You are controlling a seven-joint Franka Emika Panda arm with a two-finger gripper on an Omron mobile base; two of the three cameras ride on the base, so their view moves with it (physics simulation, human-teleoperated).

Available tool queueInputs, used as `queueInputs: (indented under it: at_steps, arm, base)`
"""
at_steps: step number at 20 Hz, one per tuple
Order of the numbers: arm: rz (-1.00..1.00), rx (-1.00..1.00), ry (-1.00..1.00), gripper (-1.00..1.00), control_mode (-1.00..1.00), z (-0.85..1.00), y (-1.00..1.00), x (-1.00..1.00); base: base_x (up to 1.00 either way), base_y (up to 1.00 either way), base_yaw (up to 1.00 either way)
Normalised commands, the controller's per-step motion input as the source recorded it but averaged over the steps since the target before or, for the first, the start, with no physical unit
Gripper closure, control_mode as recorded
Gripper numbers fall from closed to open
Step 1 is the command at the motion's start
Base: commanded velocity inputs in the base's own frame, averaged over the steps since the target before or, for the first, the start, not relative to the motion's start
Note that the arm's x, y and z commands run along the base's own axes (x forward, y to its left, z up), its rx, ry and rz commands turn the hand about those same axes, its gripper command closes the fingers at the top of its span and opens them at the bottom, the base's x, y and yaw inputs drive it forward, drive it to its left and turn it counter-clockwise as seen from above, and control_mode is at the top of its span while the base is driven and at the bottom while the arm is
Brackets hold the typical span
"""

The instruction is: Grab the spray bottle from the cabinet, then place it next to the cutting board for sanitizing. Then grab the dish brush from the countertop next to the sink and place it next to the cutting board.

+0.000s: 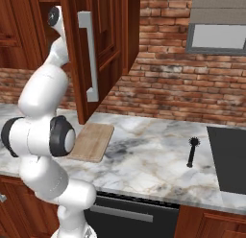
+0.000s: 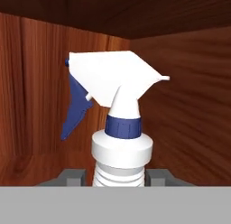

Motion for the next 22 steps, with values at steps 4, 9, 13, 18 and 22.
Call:
queueInputs:
  at_steps: [4,9,13,18,22]
  arm:
    - [-0.03,0.05,-0.12,1.00,-1.00,-0.20,0.40,-1.00]
    - [-0.01,0.08,-0.03,1.00,-1.00,-0.02,0.22,-1.00]
    - [0.00,0.08,-0.03,1.00,-1.00,-0.02,0.11,-1.00]
    - [0.00,0.05,0.00,1.00,-1.00,0.00,0.19,-1.00]
    - [0.00,0.00,0.00,1.00,-1.00,-0.14,0.41,-1.00]
  base:
    - [0.00,0.00,0.00]
    - [0.00,0.00,0.00]
    - [0.00,0.00,0.00]
    - [0.00,0.00,0.00]
    - [0.00,0.00,0.00]
